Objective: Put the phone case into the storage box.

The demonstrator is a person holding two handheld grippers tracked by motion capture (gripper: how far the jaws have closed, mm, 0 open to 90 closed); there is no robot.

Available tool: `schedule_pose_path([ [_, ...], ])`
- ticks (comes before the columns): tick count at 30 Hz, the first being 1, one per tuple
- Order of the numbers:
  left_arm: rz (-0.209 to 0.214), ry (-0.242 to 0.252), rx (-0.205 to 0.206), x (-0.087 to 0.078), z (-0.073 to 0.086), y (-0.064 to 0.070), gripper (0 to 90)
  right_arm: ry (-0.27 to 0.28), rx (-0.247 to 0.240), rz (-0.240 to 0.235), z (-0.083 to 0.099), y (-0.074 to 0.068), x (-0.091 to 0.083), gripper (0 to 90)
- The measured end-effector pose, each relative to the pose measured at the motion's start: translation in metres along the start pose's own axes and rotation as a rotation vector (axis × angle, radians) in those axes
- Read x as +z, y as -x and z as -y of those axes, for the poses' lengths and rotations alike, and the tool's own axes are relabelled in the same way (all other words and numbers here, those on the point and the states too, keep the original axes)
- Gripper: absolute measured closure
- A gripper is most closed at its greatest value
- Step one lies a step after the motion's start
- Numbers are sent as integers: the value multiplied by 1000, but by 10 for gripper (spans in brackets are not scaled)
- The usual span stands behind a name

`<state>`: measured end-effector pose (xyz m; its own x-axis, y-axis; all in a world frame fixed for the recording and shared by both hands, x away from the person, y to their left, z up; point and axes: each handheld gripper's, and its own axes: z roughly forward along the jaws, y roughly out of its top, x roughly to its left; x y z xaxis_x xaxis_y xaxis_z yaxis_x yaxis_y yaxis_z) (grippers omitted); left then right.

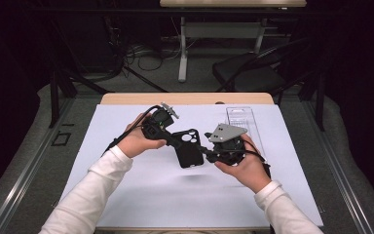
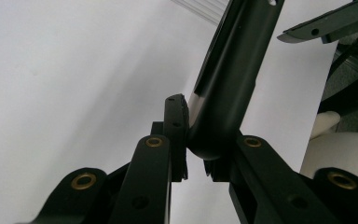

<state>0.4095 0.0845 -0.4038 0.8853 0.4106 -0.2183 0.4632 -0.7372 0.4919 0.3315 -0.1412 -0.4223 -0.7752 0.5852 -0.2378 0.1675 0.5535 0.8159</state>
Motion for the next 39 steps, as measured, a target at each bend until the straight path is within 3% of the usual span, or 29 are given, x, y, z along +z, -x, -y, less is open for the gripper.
schedule_pose_path([
  [10, -17, -25, 4, 3, -3, 1, 816, -4, -16, 32, -5, 4, -1, 583],
  [39, -39, -61, 39, 12, -9, 11, 816, -15, -76, 37, -18, 0, 3, 724],
])
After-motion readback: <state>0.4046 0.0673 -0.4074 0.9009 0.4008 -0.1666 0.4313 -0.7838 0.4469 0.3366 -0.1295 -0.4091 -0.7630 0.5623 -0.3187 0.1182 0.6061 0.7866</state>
